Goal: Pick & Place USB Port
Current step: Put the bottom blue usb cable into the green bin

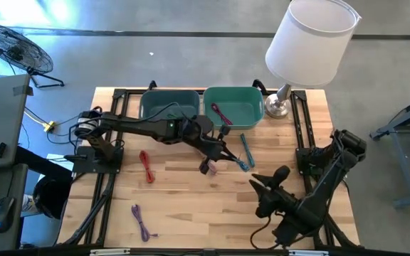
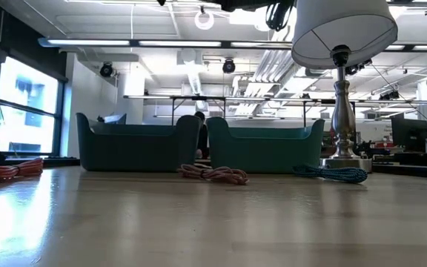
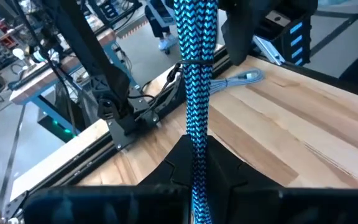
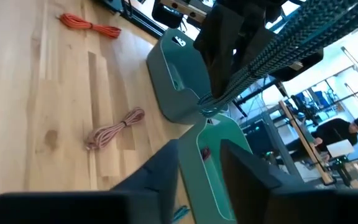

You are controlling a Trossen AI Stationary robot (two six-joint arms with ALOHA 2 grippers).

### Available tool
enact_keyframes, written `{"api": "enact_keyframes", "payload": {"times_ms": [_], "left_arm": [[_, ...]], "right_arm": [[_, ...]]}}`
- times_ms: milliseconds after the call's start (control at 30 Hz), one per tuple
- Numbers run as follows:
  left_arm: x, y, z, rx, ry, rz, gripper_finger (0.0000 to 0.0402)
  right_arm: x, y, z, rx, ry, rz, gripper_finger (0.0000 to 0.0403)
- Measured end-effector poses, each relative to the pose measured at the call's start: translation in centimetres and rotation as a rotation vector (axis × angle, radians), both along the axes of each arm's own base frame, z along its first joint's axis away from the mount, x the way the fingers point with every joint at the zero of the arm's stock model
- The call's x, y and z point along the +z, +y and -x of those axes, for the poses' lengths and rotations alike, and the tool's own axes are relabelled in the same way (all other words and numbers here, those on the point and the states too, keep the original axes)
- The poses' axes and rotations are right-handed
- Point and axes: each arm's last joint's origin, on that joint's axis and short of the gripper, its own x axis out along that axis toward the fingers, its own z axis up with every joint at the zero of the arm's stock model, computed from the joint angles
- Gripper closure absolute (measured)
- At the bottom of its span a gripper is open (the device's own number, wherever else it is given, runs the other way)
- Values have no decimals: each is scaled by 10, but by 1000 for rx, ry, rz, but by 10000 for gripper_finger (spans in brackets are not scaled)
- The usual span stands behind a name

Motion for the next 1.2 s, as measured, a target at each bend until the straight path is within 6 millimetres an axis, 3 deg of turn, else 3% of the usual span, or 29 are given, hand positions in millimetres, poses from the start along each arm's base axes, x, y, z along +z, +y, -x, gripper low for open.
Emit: {"api": "enact_keyframes", "payload": {"times_ms": [167, 300, 533, 1067, 1200], "left_arm": [[-1, 2, 1, -49, 0, -22, 390], [-3, 3, 2, -89, 17, -33, 390], [-5, 2, 3, -140, 18, -69, 390], [-8, 15, 6, -210, 31, -74, 391], [-8, 15, 6, -233, 27, -76, 388]], "right_arm": [[1, -9, -9, -36, -46, 18, 214], [4, -20, -19, -82, -72, 24, 186], [19, -38, -36, -154, -163, -105, 183], [31, -32, -77, -35, -125, -173, 183], [31, -39, -84, -37, -111, -199, 213]]}}
